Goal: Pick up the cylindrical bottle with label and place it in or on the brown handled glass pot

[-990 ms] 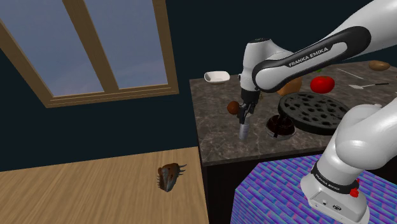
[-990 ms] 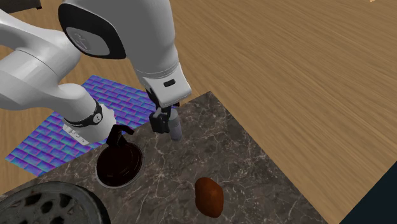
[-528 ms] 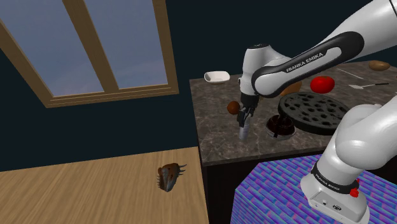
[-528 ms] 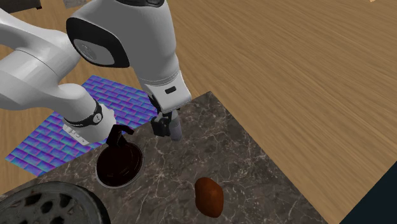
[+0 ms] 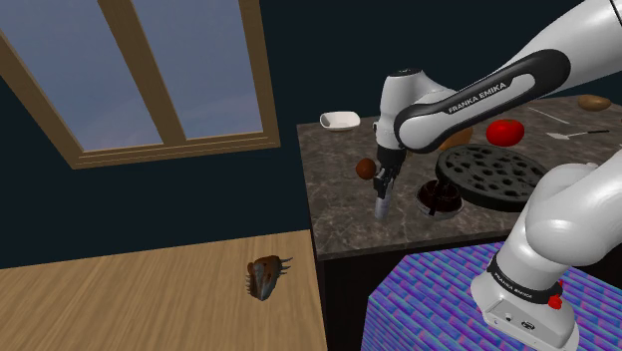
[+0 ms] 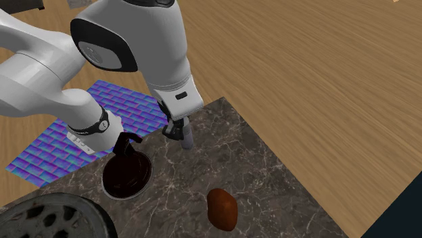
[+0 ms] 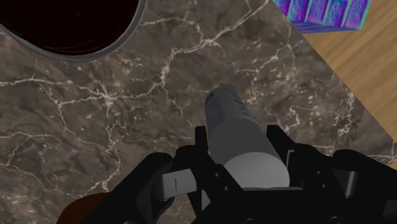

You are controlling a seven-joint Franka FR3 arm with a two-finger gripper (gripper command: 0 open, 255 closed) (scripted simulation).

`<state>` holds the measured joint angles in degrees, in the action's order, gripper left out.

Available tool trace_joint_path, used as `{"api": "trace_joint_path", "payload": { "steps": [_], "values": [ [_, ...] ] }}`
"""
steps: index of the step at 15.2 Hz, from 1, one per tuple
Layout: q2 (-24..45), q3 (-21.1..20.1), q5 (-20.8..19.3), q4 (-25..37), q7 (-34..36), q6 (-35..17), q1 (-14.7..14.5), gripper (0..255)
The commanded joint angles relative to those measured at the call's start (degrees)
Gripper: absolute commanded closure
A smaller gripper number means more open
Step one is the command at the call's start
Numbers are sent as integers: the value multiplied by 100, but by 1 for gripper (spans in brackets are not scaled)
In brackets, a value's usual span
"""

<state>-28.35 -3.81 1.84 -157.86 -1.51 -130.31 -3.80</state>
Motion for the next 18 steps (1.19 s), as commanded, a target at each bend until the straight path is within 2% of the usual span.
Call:
{"api": "trace_joint_path", "payload": {
  "steps": [1, 5, 18],
  "values": [
    [0, 0, 0, -2, 0, 1, 0, 255],
    [3, 0, 0, -1, 0, -2, 1, 255],
    [-554, 38, -12, 661, -12, 1217, 0, 255]
  ]
}}
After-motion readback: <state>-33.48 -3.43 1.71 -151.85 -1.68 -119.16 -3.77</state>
